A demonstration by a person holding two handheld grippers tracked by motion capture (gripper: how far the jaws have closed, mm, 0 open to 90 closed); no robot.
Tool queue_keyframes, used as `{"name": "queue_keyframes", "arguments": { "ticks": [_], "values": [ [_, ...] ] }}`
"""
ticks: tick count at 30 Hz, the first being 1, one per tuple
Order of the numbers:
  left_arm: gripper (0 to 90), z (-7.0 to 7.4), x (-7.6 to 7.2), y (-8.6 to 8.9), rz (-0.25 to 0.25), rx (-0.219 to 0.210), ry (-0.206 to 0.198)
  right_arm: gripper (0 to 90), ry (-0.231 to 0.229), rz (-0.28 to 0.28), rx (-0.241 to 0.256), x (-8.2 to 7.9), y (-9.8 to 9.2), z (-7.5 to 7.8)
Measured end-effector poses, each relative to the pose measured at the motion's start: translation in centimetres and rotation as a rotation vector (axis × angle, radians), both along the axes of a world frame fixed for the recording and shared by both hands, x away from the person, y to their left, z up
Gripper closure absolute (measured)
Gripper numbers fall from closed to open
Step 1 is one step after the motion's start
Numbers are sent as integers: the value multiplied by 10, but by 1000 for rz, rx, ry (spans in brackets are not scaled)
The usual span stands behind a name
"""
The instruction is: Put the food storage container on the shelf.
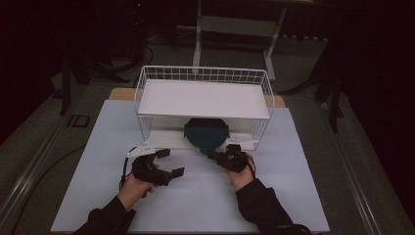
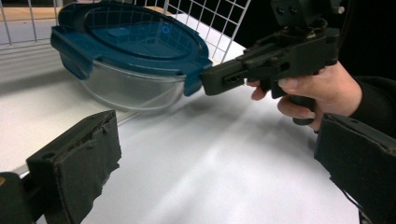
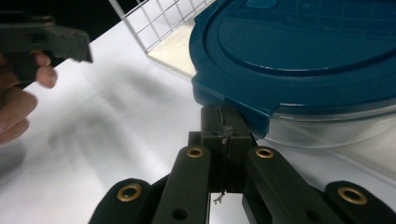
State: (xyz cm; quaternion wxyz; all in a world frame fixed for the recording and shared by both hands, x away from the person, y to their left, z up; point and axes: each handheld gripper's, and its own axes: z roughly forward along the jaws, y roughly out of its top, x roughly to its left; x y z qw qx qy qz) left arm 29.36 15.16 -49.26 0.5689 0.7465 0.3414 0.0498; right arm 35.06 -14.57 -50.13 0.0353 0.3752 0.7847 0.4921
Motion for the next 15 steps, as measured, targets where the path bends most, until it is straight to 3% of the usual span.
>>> {"name": "queue_keyframes", "arguments": {
  "ticks": [5,15],
  "values": [
    [7,0,-1,-1,-6,7,-7,900,-5,-17,-27,10,3,-2],
    [7,-1,-1,-1,-6,11,-9,900,-11,-57,-34,26,8,-3]
  ]
}}
